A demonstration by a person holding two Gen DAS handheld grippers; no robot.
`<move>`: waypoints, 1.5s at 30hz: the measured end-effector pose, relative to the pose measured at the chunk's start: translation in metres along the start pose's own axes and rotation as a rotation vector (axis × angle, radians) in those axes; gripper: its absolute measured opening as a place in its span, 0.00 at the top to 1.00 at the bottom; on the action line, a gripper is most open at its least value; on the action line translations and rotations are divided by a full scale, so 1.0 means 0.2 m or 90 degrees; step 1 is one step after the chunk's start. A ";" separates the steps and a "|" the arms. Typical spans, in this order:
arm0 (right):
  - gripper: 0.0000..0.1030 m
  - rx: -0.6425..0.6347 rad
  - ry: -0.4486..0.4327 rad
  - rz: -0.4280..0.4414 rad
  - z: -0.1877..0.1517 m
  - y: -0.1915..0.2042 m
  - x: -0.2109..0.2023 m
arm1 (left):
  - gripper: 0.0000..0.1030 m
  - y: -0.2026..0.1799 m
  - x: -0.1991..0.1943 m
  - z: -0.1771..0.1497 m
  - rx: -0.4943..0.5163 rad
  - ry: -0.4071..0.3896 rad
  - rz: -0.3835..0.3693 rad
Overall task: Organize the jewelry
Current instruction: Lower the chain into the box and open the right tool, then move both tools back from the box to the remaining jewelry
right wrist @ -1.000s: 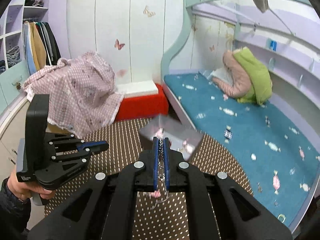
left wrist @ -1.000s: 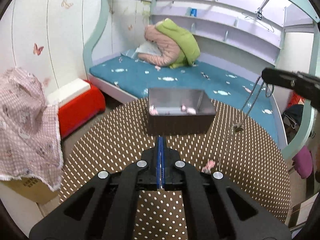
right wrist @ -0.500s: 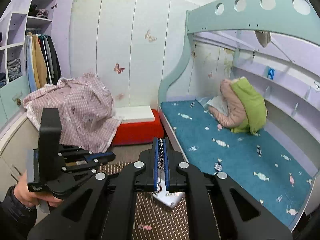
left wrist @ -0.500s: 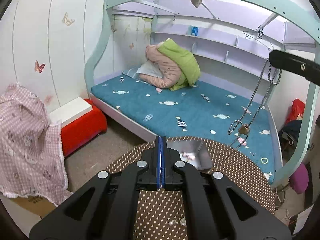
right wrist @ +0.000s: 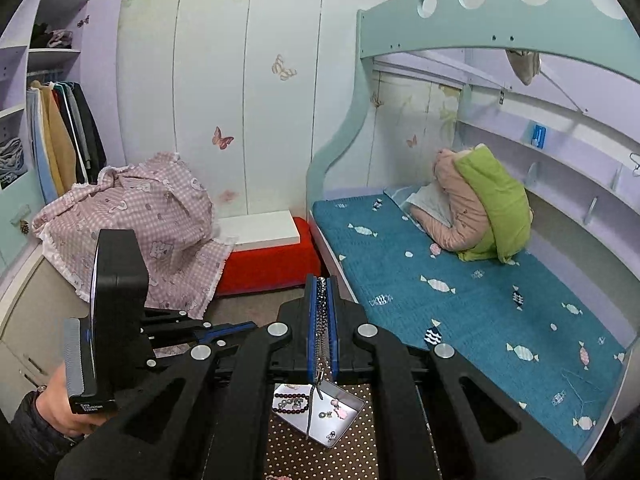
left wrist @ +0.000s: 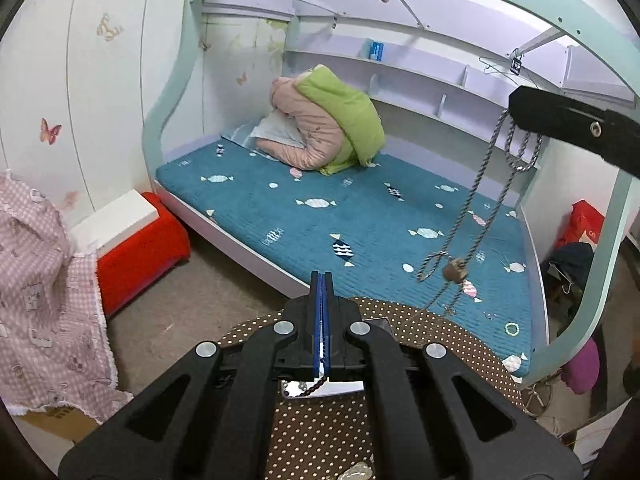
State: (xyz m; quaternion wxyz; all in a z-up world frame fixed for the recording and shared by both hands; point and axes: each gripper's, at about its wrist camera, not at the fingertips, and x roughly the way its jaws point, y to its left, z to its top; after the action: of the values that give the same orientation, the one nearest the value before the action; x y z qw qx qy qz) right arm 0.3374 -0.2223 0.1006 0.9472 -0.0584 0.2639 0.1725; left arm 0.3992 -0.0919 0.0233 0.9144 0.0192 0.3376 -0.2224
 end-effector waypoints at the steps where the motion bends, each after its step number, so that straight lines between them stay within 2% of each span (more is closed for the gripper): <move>1: 0.96 0.001 0.007 0.000 -0.01 -0.01 0.03 | 0.99 0.00 0.04 0.00 -0.001 0.007 -0.004; 9: 0.96 0.030 0.089 0.009 -0.16 -0.08 0.29 | 0.99 0.00 0.31 -0.06 -0.009 0.074 -0.015; 11: 0.94 0.043 0.105 0.010 -0.19 -0.10 0.34 | 0.90 0.01 0.36 -0.08 -0.015 0.085 -0.007; 12: 0.94 0.054 0.113 0.012 -0.21 -0.12 0.36 | 0.65 0.03 0.37 -0.09 -0.021 0.088 -0.001; 13: 0.93 0.063 0.118 0.013 -0.23 -0.14 0.38 | 0.29 0.04 0.37 -0.10 -0.027 0.084 0.013; 14: 0.87 0.068 0.121 0.012 -0.24 -0.14 0.38 | 0.16 0.05 0.36 -0.11 -0.031 0.069 0.031; 15: 0.81 0.070 0.124 0.009 -0.25 -0.15 0.39 | 0.10 0.06 0.34 -0.12 -0.031 0.054 0.047; 16: 0.65 0.073 0.125 0.007 -0.26 -0.15 0.39 | 0.10 0.07 0.33 -0.12 -0.030 0.053 0.052; 17: 0.43 0.077 0.123 0.004 -0.27 -0.16 0.39 | 0.10 0.08 0.32 -0.13 -0.031 0.054 0.054; 19: 0.20 0.086 0.110 -0.004 -0.30 -0.16 0.37 | 0.10 0.10 0.30 -0.14 -0.032 0.051 0.067; 20: 0.13 0.091 0.106 -0.006 -0.31 -0.17 0.36 | 0.10 0.11 0.28 -0.16 -0.031 0.048 0.076; 21: 0.10 0.099 0.102 -0.007 -0.32 -0.17 0.35 | 0.08 0.12 0.26 -0.16 -0.031 0.044 0.082; 27: 0.08 0.131 0.089 -0.014 -0.38 -0.19 0.29 | 0.05 0.12 0.12 -0.22 -0.028 0.009 0.115; 33: 0.08 0.139 0.062 -0.018 -0.42 -0.17 0.14 | 0.05 0.10 -0.04 -0.29 -0.035 -0.017 0.101; 39: 0.08 0.118 0.032 -0.023 -0.46 -0.12 -0.03 | 0.05 0.10 -0.22 -0.37 -0.031 -0.047 0.116; 45: 0.08 0.107 0.028 -0.016 -0.58 -0.06 -0.08 | 0.05 0.09 -0.32 -0.55 -0.010 -0.056 0.125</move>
State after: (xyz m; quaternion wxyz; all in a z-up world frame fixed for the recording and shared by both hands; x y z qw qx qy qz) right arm 0.2726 -0.2623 0.0101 0.9447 0.0141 0.2977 0.1368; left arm 0.2973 -0.0298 -0.0239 0.9458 0.0356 0.2955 -0.1296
